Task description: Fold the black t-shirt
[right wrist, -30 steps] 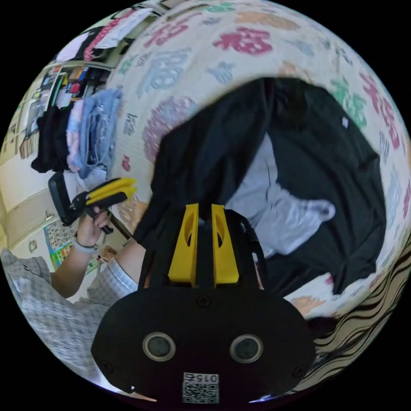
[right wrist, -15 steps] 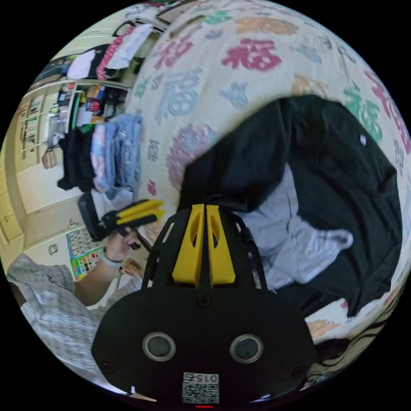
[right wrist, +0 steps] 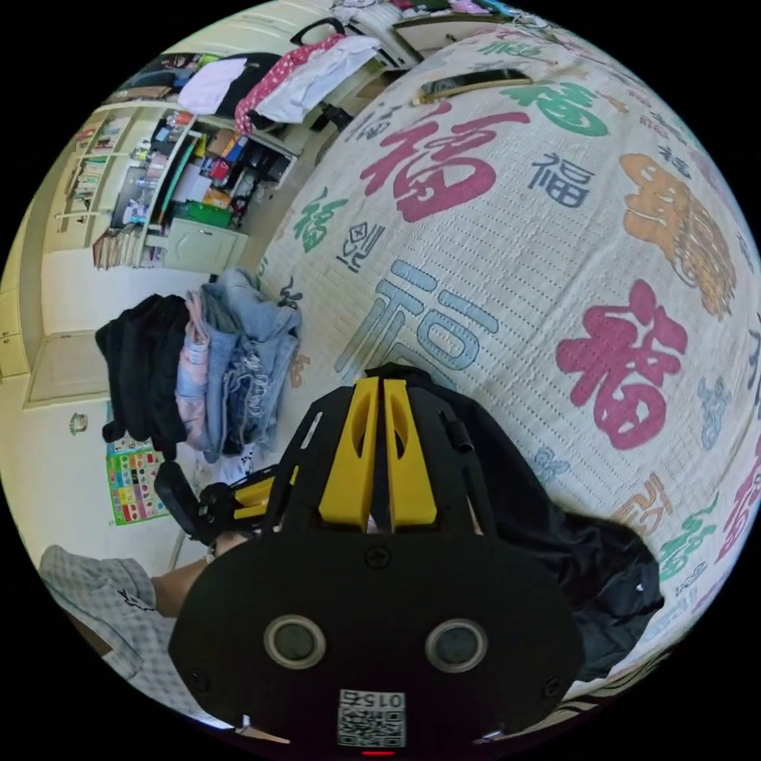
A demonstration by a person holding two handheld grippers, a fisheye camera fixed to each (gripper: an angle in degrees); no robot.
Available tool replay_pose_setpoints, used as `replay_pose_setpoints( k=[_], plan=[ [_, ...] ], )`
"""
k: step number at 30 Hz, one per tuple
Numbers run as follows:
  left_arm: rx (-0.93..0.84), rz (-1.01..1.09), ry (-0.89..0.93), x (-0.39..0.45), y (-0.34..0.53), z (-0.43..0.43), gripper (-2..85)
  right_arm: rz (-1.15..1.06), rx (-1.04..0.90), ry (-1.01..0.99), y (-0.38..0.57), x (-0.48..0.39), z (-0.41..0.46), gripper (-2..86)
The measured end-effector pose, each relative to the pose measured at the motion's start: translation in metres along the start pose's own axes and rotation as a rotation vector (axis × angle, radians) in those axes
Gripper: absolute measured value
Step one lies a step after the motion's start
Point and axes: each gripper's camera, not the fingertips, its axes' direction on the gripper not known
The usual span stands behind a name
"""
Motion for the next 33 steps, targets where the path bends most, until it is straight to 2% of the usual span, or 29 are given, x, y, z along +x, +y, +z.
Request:
replay_pose_setpoints(
  k=[5, 8, 10, 12, 16, 23, 26, 29, 33],
  plan=[
    [0.060, -0.135, 0.090, -0.029, -0.013, -0.008, 7.7, -0.003, -0.009, 0.073, 0.005, -0.001, 0.001, 0.2],
    [0.069, -0.135, 0.121, -0.034, -0.015, -0.011, 1.8, -0.005, -0.073, 0.113, -0.001, -0.003, 0.017, 0.1],
    [0.091, -0.112, 0.071, -0.033, -0.013, -0.023, 0.4, -0.069, -0.069, 0.252, -0.005, -0.016, 0.028, -0.2],
    [0.139, -0.077, 0.031, -0.030, -0.010, -0.038, -0.1, -0.109, -0.054, 0.297, -0.008, -0.025, 0.033, -0.3],
    [0.180, -0.021, -0.040, -0.025, -0.010, -0.057, -0.5, -0.088, 0.074, 0.241, -0.013, -0.035, 0.022, -0.3],
    [0.102, 0.008, -0.095, -0.017, -0.010, -0.040, 0.1, -0.151, 0.019, 0.295, -0.001, -0.032, 0.018, 1.7],
    [0.081, 0.016, -0.123, -0.012, -0.003, -0.036, 0.7, -0.179, 0.044, 0.410, 0.008, -0.031, -0.007, 5.8],
    [0.078, 0.026, -0.136, -0.005, 0.009, -0.039, 2.1, -0.190, 0.116, 0.317, 0.037, -0.021, -0.045, 6.9],
    [0.059, 0.101, -0.100, 0.013, 0.040, -0.052, 4.8, -0.164, 0.192, 0.160, 0.143, 0.013, -0.079, 7.4]
  ],
)
